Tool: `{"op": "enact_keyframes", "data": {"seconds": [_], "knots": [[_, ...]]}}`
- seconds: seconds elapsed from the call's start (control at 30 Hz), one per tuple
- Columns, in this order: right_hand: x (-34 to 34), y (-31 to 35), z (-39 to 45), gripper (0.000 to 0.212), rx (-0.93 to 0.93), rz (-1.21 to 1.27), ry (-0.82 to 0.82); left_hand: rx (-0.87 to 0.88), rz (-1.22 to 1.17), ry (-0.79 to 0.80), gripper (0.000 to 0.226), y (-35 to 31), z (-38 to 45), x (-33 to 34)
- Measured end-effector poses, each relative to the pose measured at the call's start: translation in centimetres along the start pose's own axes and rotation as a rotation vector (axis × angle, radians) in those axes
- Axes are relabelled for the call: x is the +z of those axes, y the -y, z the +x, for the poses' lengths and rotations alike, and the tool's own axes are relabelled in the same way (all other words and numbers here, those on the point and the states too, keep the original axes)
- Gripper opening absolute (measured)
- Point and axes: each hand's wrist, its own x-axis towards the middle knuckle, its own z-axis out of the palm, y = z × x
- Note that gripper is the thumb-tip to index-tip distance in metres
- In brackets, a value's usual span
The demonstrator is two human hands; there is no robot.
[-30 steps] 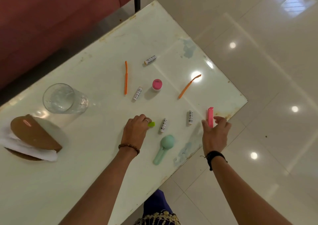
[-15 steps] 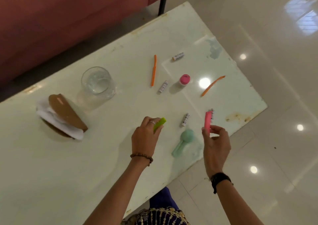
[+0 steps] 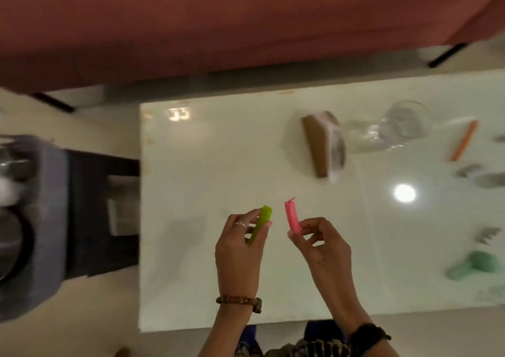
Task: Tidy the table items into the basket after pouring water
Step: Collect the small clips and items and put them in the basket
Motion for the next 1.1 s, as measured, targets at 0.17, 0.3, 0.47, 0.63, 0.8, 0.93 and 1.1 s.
{"op": "enact_keyframes", "data": {"seconds": [0.17, 0.3, 0.47, 0.63, 0.8, 0.93, 1.1], "knots": [[13.6, 7.2, -3.6, 0.010, -0.095, -0.014, 0.270, -0.074, -0.045, -0.251, 0.020, 5.4, 3.1, -14.7], [23.6, 12.1, -6.2, 0.012, -0.144, -0.029, 0.417, -0.179, -0.104, -0.463, 0.017, 9.7, 5.4, -24.8], [34.7, 15.5, -8.0, 0.011, -0.153, -0.156, 0.538, -0.303, 0.021, -0.517, 0.020, 15.8, 7.8, -32.0], [41.6, 15.6, -9.5, 0.004, -0.367, -0.509, 0.550, -0.504, 0.185, -0.231, 0.026, 21.7, 9.9, -33.0], [45.4, 15.0, -10.4, 0.031, -0.396, -0.766, 0.576, -0.528, 0.257, -0.165, 0.022, 24.9, 9.8, -32.1], [44.8, 14.9, -10.5, 0.031, -0.421, -0.761, 0.573, -0.533, 0.184, -0.203, 0.018, 25.2, 9.4, -32.0], [39.1, 14.8, -9.9, 0.019, -0.612, -0.520, 0.548, -0.340, 0.131, -0.369, 0.022, 21.2, 7.4, -31.7]]}}
